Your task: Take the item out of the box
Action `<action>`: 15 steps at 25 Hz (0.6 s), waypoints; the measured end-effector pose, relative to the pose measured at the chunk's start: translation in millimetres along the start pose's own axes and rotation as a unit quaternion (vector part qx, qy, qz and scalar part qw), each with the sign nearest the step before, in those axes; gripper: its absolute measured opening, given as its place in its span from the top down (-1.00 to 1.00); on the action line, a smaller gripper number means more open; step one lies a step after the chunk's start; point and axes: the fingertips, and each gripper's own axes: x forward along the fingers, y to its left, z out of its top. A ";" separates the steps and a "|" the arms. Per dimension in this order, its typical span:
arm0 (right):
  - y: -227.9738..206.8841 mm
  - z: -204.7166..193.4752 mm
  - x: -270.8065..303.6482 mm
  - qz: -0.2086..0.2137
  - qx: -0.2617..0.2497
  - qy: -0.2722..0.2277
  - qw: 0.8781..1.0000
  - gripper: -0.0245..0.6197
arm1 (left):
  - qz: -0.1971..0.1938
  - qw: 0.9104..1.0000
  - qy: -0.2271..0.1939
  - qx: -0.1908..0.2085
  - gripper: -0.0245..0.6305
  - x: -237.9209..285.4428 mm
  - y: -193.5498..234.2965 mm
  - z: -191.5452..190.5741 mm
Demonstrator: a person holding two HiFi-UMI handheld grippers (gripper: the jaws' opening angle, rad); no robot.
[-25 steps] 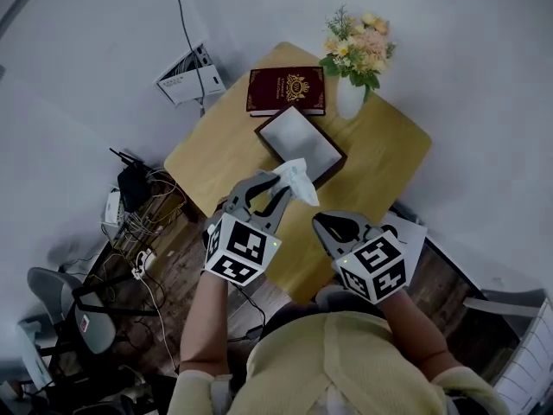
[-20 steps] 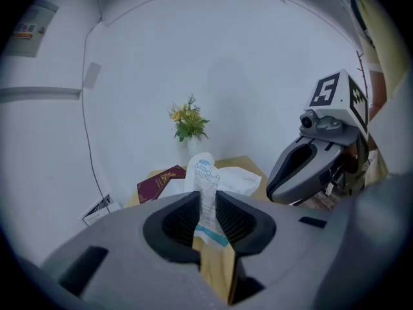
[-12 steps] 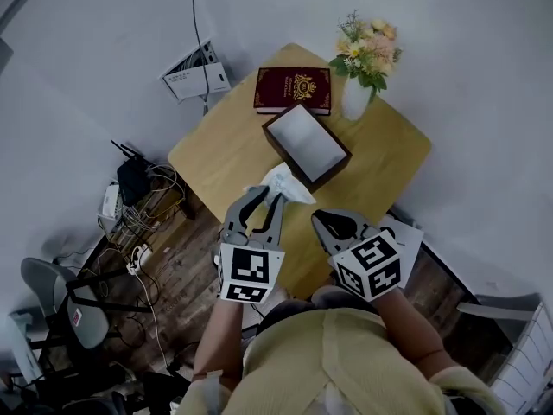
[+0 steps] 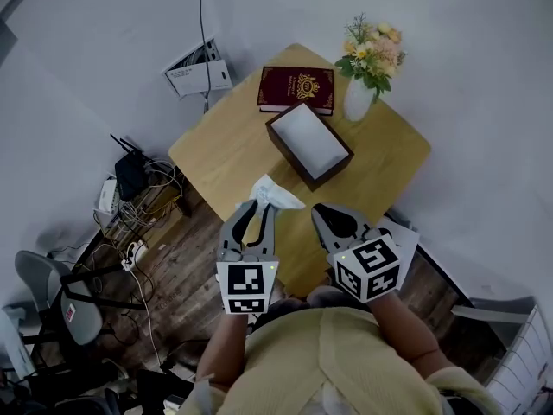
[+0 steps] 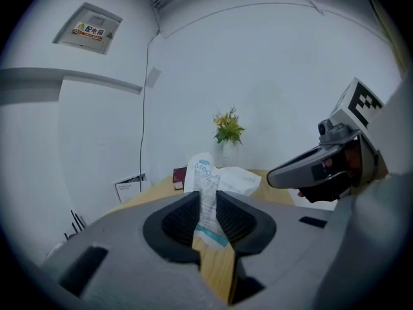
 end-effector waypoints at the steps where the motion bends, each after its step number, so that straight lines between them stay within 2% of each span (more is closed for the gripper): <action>1: 0.2 0.9 -0.3 -0.002 0.003 -0.004 1.000 0.82 | 0.003 1.000 0.000 -0.007 0.64 -1.9 0.6 -2.0; 8: -1.2 3.1 -1.6 -0.013 0.017 -0.024 0.999 0.82 | 0.011 0.999 0.002 -0.047 0.64 -7.4 -0.9 -8.3; 15: -8.5 -0.7 -6.5 -0.030 0.024 -0.022 0.999 0.82 | 0.003 0.998 0.010 -0.067 0.64 -9.1 -11.8 -14.5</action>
